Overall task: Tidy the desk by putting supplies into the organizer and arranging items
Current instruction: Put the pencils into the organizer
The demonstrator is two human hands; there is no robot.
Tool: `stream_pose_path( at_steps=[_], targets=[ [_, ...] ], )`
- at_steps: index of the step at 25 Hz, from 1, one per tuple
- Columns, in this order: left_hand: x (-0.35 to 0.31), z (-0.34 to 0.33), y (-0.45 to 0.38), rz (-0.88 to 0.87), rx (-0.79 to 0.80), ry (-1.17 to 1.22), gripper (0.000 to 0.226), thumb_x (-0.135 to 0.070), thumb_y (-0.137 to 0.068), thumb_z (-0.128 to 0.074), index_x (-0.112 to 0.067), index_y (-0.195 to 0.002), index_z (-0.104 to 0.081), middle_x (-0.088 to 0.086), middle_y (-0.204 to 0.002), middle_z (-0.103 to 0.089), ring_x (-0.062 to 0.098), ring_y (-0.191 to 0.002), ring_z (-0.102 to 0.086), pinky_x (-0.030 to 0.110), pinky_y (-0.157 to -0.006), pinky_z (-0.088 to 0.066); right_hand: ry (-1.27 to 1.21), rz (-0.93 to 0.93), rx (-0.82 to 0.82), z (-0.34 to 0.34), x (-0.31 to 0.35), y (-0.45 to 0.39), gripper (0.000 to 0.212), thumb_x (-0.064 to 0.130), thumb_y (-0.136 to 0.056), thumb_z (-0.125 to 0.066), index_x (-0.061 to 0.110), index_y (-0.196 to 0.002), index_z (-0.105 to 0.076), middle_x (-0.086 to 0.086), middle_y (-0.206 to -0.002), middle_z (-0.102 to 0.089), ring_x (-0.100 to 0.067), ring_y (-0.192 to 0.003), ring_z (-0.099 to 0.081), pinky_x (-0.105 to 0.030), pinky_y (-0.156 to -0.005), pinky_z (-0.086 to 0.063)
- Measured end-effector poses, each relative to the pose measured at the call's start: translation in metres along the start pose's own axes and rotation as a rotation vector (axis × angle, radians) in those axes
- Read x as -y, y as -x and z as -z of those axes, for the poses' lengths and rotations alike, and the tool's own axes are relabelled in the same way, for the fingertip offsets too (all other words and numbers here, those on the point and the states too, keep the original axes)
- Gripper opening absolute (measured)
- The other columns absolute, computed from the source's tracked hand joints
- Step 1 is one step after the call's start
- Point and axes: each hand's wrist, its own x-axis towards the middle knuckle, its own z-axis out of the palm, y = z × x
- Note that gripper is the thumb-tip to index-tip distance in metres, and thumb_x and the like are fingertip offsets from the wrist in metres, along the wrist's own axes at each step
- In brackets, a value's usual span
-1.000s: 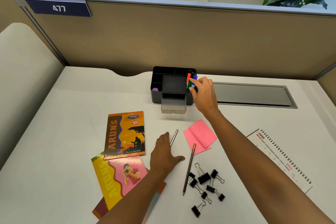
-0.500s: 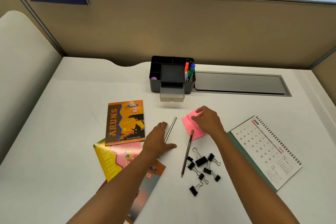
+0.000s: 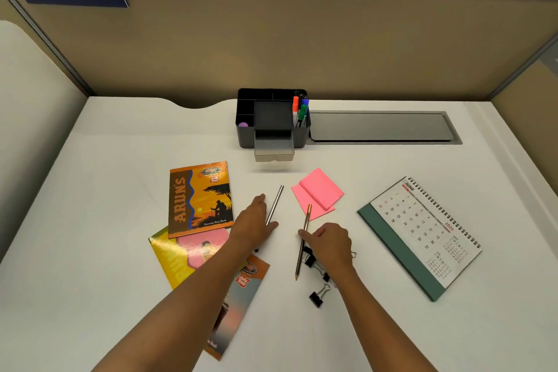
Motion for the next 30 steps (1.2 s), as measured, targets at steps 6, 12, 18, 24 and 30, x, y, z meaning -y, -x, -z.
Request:
stream_pose_path(
  at_steps=[6,12,18,24,30],
  targets=[
    [-0.001,0.001,-0.002,0.053,-0.014,0.089,0.03,-0.024,-0.09,-0.065,0.001,-0.106,-0.067,-0.001,-0.159,-0.029,0.02,-0.1,-0.066,0.034,-0.089,-0.052,-0.047,-0.027,0.011,-0.008,0.005,-0.003,0.028,0.024,-0.077,-0.074,-0.003,-0.069,-0.072,-0.015,-0.07,-0.072,-0.023,-0.057,-0.062,-0.028,-0.057,-0.049],
    [0.013,0.007,-0.001,-0.01,-0.009,0.205,0.021,-0.017,-0.089,-0.065,0.002,-0.081,-0.07,-0.001,-0.156,-0.034,0.017,-0.119,-0.058,0.024,-0.091,-0.046,-0.109,-0.04,0.049,-0.008,0.006,-0.006,0.025,0.022,-0.078,-0.07,-0.001,-0.067,-0.071,-0.01,-0.057,-0.064,-0.02,-0.049,-0.053,-0.022,-0.052,-0.04],
    [0.019,0.014,-0.005,0.04,-0.026,0.483,0.016,-0.021,-0.088,-0.068,-0.007,-0.081,-0.074,0.001,-0.147,-0.049,0.02,-0.132,-0.048,0.028,-0.104,-0.039,-0.393,0.066,0.13,0.001,0.014,-0.009,0.017,0.027,-0.084,-0.073,0.012,-0.076,-0.076,-0.004,-0.07,-0.073,-0.02,-0.066,-0.07,-0.031,-0.069,-0.057],
    [0.015,0.025,0.002,0.103,-0.185,0.836,0.016,-0.021,-0.091,-0.065,-0.006,-0.09,-0.07,0.008,-0.096,-0.074,0.018,-0.084,-0.073,0.021,-0.069,-0.054,-0.642,0.087,0.148,0.001,0.036,-0.015,0.016,0.02,-0.088,-0.07,0.006,-0.082,-0.075,-0.007,-0.076,-0.072,-0.018,-0.068,-0.067,-0.027,-0.073,-0.059],
    [0.016,0.051,-0.011,0.001,-0.2,0.966,0.017,-0.018,-0.096,-0.059,-0.002,-0.094,-0.062,0.015,-0.085,-0.07,0.02,-0.066,-0.07,0.04,-0.069,-0.061,-0.696,0.101,0.115,-0.007,0.058,-0.021,0.015,0.021,-0.09,-0.069,0.007,-0.087,-0.074,-0.008,-0.08,-0.072,-0.016,-0.068,-0.07,-0.023,-0.07,-0.058]
  ],
)
